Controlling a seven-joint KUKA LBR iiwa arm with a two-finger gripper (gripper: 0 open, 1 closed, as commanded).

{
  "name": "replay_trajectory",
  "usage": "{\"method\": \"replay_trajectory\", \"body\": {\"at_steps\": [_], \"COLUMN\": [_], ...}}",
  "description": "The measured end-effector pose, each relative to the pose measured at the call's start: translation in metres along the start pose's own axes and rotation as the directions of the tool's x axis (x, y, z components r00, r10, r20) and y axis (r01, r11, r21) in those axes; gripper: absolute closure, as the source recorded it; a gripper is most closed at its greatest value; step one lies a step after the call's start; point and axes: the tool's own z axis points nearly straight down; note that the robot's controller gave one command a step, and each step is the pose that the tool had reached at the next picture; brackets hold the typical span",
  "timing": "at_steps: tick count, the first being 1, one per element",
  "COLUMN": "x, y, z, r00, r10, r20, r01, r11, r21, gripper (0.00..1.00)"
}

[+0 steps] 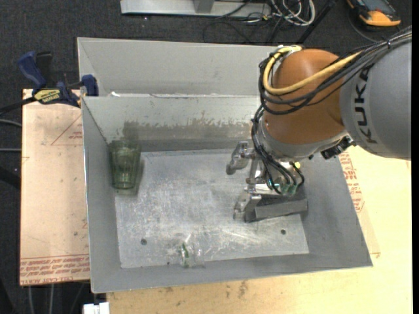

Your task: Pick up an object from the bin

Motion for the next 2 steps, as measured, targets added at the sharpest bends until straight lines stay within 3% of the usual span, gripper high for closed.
{"method": "replay_trajectory", "body": {"at_steps": [1, 2], "x": [-0.001, -0.012], "y": [0.000, -0.054], "z": [-0.004, 0.023], "r00": [1.000, 0.998], "r10": [0.002, -0.063], "r20": [0.008, 0.011], "r01": [-0.002, 0.063], "r11": [1.000, 0.998], "r21": [-0.001, -0.001], "gripper": [0.00, 0.00]}}
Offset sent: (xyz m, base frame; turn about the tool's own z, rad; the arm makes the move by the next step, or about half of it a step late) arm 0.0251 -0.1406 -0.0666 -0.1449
